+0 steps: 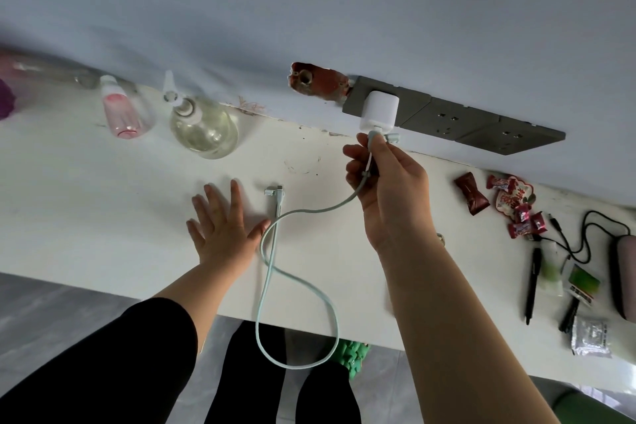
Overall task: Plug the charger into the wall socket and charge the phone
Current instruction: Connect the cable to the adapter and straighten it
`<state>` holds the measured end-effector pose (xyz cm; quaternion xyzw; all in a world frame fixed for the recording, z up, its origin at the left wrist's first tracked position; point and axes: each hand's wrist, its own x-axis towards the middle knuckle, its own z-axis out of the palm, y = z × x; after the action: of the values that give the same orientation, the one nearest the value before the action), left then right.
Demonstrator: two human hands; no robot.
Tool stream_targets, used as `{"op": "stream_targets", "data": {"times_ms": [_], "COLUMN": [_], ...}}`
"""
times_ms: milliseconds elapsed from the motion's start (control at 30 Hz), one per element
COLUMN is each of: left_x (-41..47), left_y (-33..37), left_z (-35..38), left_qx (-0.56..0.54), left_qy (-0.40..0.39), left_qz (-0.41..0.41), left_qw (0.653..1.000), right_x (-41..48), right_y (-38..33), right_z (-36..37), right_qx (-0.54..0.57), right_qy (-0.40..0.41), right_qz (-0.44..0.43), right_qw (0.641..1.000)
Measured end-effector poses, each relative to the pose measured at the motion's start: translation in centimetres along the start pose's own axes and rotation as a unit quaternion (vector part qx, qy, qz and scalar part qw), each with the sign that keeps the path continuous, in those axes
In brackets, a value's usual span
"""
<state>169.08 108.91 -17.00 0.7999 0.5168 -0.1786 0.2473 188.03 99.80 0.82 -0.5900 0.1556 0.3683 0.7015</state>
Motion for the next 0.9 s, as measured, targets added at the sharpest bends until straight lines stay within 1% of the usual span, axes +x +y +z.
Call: {"op": "stream_targets", "data": {"times_ms": [300, 433, 500, 533, 600, 633, 667, 733, 767, 800, 833, 900], "left_x": [0.4, 0.4, 0.3, 0.3, 0.2, 0.2, 0.2, 0.2, 0.2, 0.1, 0.1, 0.2], "left_y": [-0.2, -0.2, -0.2, -0.2, -0.2, -0.2, -0.2, -0.2, -0.2, -0.3, -0.3, -0.5], "left_z": [0.2, 0.0, -0.3, -0.5, -0.8, -0.9, -1.0, -1.0, -0.9, -0.9, -0.8, -0.7], "left_qx": [-0.002, -0.004, -0.005, -0.006, -0.006, -0.006, -0.006, -0.007, -0.007, -0.006, -0.008, -0.017], "left_qy": [-0.008, -0.014, -0.023, -0.029, -0.038, -0.041, -0.044, -0.047, -0.047, -0.045, -0.044, -0.044], "left_qz": [-0.006, -0.005, -0.002, 0.000, 0.004, 0.007, 0.010, 0.011, 0.010, 0.008, 0.006, 0.002], "left_qw": [1.000, 1.000, 1.000, 1.000, 0.999, 0.999, 0.999, 0.999, 0.999, 0.999, 0.999, 0.999], "right_x": [0.3, 0.7, 0.6, 0.3, -0.6, -1.1, -1.7, -3.0, -3.4, -3.5, -3.3, -2.1], "right_y": [-0.4, -0.2, 0.7, 1.6, 4.0, 5.5, 7.0, 9.7, 10.7, 11.6, 12.2, 13.0], "right_z": [0.0, -1.0, -2.2, -2.9, -3.9, -4.1, -4.0, -2.7, -1.7, -0.5, 0.8, 3.3], "right_qx": [-0.026, -0.038, -0.049, -0.059, -0.115, -0.174, -0.236, -0.320, -0.342, -0.356, -0.370, -0.405], "right_qy": [-0.010, -0.037, -0.040, -0.026, 0.025, 0.043, 0.040, -0.029, -0.072, -0.101, -0.109, -0.080], "right_qz": [0.000, -0.002, 0.016, 0.035, 0.084, 0.112, 0.142, 0.187, 0.184, 0.161, 0.124, 0.049], "right_qw": [1.000, 0.999, 0.998, 0.997, 0.990, 0.977, 0.960, 0.928, 0.919, 0.915, 0.914, 0.910]}}
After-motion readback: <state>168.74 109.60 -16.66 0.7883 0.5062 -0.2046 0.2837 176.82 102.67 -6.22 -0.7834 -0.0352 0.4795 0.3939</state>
